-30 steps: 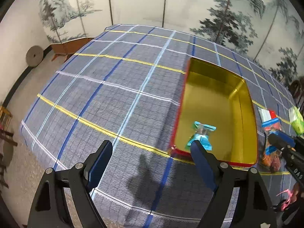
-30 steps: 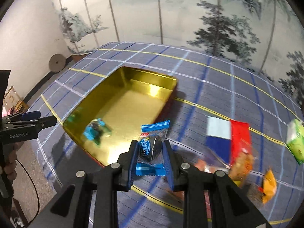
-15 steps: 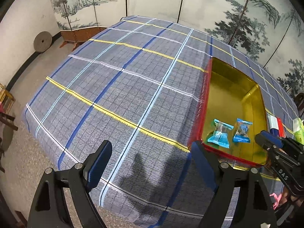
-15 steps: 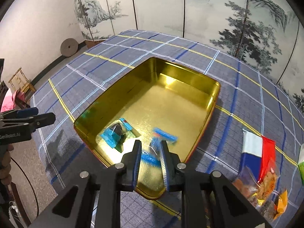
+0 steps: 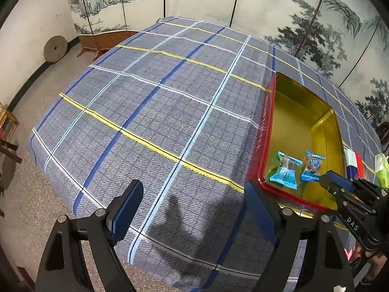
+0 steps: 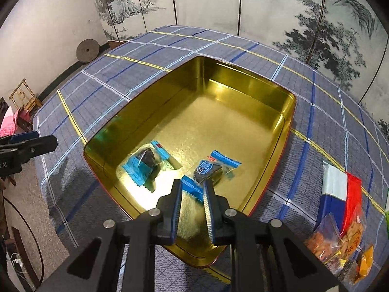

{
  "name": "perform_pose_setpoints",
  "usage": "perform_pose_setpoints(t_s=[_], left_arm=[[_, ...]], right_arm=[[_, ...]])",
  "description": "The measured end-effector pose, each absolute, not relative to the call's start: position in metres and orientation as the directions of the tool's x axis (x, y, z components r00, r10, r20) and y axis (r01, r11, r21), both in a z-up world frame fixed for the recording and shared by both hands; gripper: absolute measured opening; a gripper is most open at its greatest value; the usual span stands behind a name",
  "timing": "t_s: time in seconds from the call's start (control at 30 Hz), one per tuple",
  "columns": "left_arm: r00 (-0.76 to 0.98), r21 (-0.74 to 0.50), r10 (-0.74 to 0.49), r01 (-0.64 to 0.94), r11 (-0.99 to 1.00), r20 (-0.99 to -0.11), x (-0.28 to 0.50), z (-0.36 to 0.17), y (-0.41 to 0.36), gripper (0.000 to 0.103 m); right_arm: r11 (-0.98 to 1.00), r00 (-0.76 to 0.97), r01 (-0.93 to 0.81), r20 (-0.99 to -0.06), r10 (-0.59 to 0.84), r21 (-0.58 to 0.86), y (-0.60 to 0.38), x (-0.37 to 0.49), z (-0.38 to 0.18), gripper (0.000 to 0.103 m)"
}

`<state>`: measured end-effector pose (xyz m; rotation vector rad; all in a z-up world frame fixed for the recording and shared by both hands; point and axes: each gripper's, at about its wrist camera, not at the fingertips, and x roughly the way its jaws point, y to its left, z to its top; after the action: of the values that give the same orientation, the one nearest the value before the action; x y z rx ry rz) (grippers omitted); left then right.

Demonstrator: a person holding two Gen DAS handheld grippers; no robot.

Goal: Organize snacks
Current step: 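Move the right gripper over the tin and drop its blue candy inside, then grasp the clear bag of orange sticks with the left gripper while the right grasps the yellow-orange packet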

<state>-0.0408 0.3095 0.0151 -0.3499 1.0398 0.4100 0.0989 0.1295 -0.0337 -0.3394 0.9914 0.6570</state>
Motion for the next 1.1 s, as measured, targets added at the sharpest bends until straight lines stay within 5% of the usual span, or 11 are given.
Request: perform_pose_setpoints(t_s=[0.4,1.1], left_arm=[[0.476,-0.085,0.129,-0.402,0.912,-0.87,-0.024,0.027,0.27,0.082],[0.509,-0.071,-0.02,-0.082,0.994,-0.86,0.02,0.042,0.13,0.083]], right_arm=[[0.827,0.453,-0.556,-0.805,0.384,0.082,0.065,0.103,0.003,0.019],[0.995,0.532,-0.1,-0.844,0.074,0.025,-0.178,0.132,-0.016,0.04]])
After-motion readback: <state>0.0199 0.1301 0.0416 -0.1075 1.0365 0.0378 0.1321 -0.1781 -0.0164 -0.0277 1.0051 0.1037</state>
